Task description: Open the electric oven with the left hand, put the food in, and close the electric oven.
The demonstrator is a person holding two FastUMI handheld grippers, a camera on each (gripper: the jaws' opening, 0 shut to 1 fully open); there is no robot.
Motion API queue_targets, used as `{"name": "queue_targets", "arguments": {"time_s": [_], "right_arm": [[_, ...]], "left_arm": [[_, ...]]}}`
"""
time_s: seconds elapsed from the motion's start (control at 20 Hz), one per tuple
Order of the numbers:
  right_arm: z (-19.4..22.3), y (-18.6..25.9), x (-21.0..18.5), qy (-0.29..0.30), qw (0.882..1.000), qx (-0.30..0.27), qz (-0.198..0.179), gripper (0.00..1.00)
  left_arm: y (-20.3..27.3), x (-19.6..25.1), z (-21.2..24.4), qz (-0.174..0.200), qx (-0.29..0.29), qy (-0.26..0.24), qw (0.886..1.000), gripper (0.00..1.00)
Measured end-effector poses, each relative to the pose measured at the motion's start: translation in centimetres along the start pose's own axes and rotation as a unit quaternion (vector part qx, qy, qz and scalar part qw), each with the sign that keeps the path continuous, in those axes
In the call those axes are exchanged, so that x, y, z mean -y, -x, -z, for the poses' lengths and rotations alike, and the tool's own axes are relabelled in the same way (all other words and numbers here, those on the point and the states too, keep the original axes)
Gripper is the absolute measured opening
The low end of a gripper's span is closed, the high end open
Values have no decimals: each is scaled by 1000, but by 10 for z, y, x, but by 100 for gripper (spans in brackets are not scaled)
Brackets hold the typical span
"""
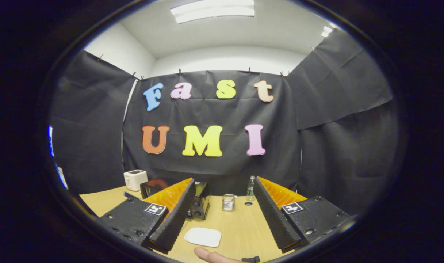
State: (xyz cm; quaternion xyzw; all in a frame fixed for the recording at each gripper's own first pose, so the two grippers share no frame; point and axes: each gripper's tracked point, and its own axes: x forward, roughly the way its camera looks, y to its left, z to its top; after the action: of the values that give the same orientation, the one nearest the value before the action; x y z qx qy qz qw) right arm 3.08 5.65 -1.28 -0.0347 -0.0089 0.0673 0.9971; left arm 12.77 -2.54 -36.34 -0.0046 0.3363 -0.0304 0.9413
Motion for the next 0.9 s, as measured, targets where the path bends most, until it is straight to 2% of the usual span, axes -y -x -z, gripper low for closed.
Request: {"name": "queue_targets", "arguments": {"time_s": [0.05, 0.1, 0.3, 0.4, 0.45, 0.5, 0.9], "right_arm": [[1, -1, -3, 4, 1000, -1, -3, 96], [3, -1, -4, 9, 1000, -3, -5, 96], [10, -2, -12, 18, 1000, -12, -16, 96], [11, -3, -12, 20, 1000, -13, -18, 96], [11, -3, -13, 20, 1000, -13, -19, 96], [11, -4, -14, 20, 1000, -12, -20, 96], [12, -6, -13, 21, 999, -10, -25, 96]], "left_arm": [[-3, 0, 1, -2, -1, 0, 1000, 100], [-5, -1, 3, -6, -5, -1, 1000, 96], [-9, -3, 4, -14, -25, -11, 1000, 95], [-11, -3, 4, -18, -35, -16, 999, 96], [-12, -3, 4, -19, -38, -16, 999, 100], [-12, -3, 4, -19, -41, -15, 999, 96], [-7, 1, -7, -3, -39, 0, 999, 96]]}}
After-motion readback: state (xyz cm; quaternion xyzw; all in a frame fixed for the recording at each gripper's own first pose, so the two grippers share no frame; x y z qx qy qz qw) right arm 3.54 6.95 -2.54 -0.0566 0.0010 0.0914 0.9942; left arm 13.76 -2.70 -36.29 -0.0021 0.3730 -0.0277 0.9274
